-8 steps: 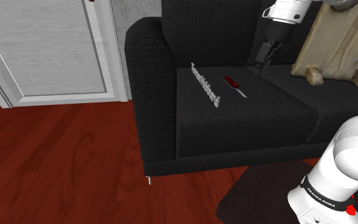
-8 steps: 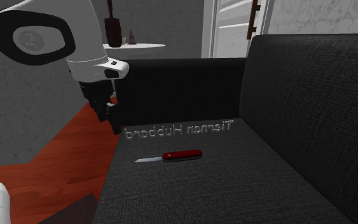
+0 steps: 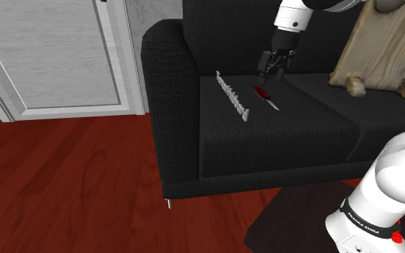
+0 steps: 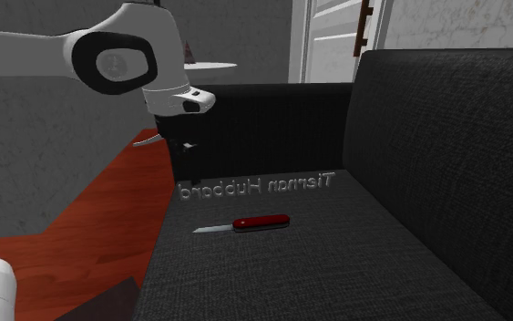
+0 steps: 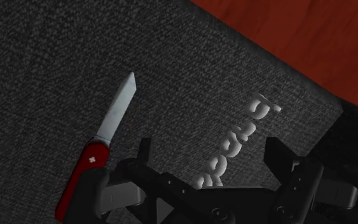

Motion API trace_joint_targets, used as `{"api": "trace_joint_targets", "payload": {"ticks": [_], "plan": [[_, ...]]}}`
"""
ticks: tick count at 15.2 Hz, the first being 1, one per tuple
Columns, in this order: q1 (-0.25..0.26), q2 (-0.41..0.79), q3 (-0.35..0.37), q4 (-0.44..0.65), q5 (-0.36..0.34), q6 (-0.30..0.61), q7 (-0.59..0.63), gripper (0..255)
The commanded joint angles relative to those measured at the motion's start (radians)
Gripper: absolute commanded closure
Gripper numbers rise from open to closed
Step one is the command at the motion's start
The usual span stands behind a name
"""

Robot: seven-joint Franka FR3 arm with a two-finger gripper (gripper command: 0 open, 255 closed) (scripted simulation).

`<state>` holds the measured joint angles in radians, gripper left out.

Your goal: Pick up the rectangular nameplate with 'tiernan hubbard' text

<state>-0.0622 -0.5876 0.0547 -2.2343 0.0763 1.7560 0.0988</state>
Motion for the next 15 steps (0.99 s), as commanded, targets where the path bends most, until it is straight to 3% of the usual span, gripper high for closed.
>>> {"api": "trace_joint_targets", "payload": {"ticks": [1, 8, 15], "plan": [[-0.018, 0.087, 0.03, 0.06, -0.007, 0.024, 0.08, 0], [-0.073, 0.375, 0.092, 0.284, -0.075, 0.066, 0.331, 0], [-0.096, 0.67, 0.1, 0.578, -0.168, 0.028, 0.563, 0]]}}
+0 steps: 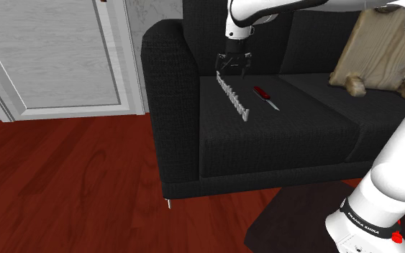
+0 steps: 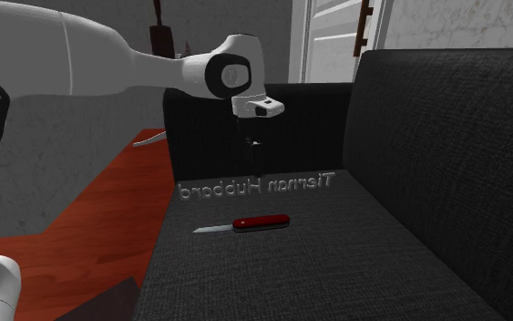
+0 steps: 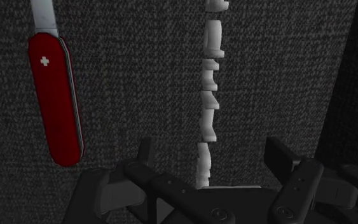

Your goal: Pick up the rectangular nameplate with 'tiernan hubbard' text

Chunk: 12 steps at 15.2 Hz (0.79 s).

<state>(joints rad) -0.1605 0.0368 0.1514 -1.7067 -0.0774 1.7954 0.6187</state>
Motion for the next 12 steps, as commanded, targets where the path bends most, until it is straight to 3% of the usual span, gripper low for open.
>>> {"api": "trace_joint_targets", "payload": {"ticks": [1, 10, 11, 12], "plan": [[0.004, 0.06, 0.001, 0.067, -0.019, -0.015, 0.054, 0], [0.003, 0.061, -0.001, -0.034, -0.021, 0.086, 0.061, 0], [0.003, 0.061, -0.001, -0.035, -0.021, 0.086, 0.061, 255], [0.003, 0.06, -0.001, -0.035, -0.021, 0.087, 0.061, 255]]}}
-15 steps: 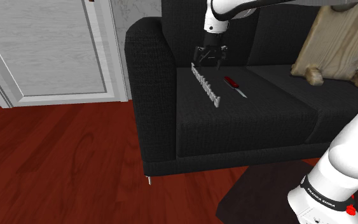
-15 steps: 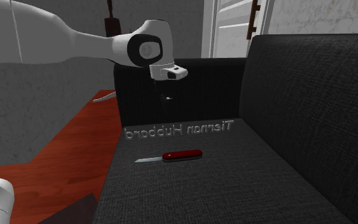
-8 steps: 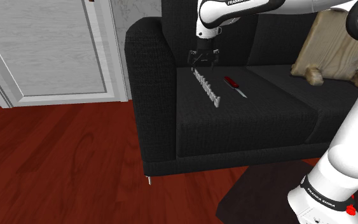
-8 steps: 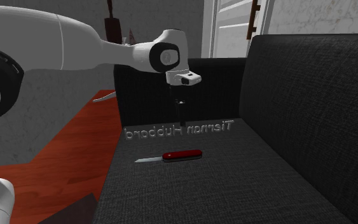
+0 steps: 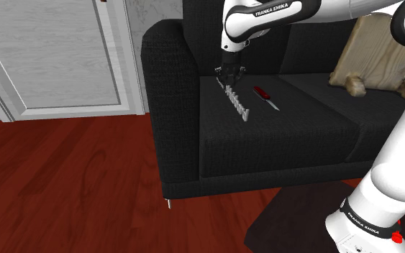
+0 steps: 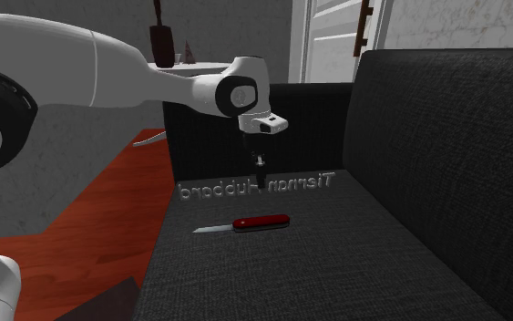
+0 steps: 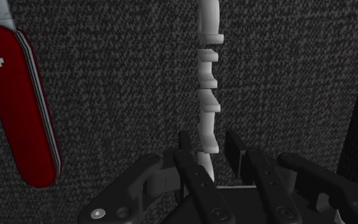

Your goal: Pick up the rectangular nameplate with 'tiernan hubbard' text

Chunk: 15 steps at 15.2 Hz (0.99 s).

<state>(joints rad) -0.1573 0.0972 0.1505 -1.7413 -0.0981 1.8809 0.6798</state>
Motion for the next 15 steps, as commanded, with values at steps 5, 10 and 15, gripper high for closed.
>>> {"api": "trace_joint_targets", "payload": {"ticks": [5, 10, 15], "plan": [[0.0, 0.0, 0.0, -0.001, 0.0, 0.001, 0.0, 255], [0.0, -0.001, 0.0, 0.025, 0.001, -0.026, -0.002, 255], [0.001, 0.0, 0.001, 0.093, 0.002, -0.093, -0.007, 255]]}}
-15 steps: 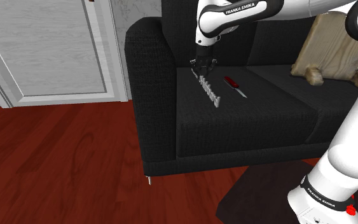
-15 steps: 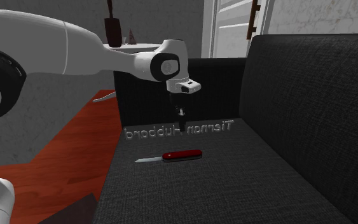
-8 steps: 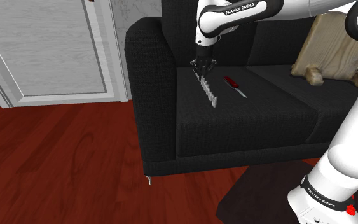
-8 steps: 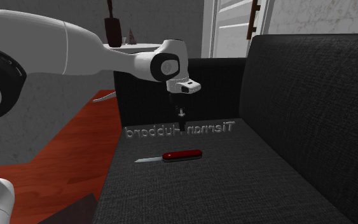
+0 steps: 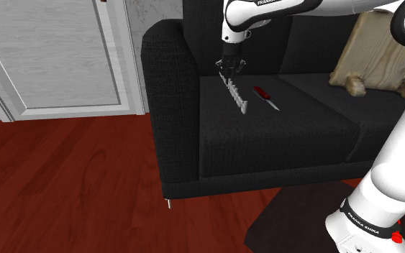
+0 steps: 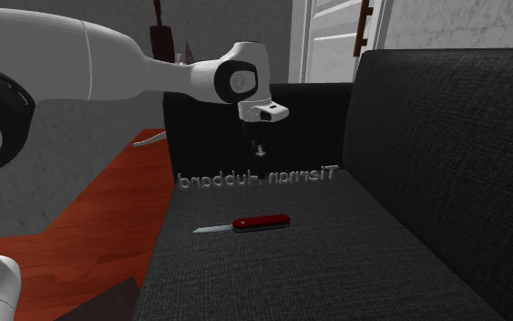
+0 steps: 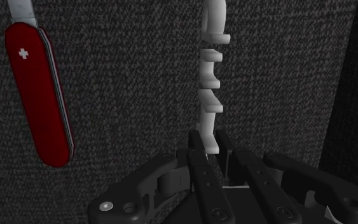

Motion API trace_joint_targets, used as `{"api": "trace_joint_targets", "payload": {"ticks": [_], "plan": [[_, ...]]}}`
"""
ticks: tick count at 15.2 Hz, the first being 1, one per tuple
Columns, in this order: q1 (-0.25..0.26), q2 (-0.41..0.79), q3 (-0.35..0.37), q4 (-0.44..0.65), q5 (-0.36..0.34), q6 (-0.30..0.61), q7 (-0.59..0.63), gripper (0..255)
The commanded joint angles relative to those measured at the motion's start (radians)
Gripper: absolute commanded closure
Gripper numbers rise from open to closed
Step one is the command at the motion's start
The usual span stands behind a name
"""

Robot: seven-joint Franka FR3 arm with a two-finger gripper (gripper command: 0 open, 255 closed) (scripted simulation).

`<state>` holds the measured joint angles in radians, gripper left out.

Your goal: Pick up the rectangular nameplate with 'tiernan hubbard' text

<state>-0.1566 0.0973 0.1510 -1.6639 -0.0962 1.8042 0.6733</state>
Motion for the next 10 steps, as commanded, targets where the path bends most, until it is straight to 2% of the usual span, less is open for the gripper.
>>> {"api": "trace_joint_targets", "payload": {"ticks": [1, 8, 10], "plan": [[0.001, 0.0, 0.001, 0.03, 0.0, -0.03, -0.001, 255], [0.003, 0.013, 0.002, 0.141, 0.0, -0.128, -0.007, 255], [0.003, 0.013, 0.002, 0.144, 0.0, -0.13, -0.007, 255]]}}
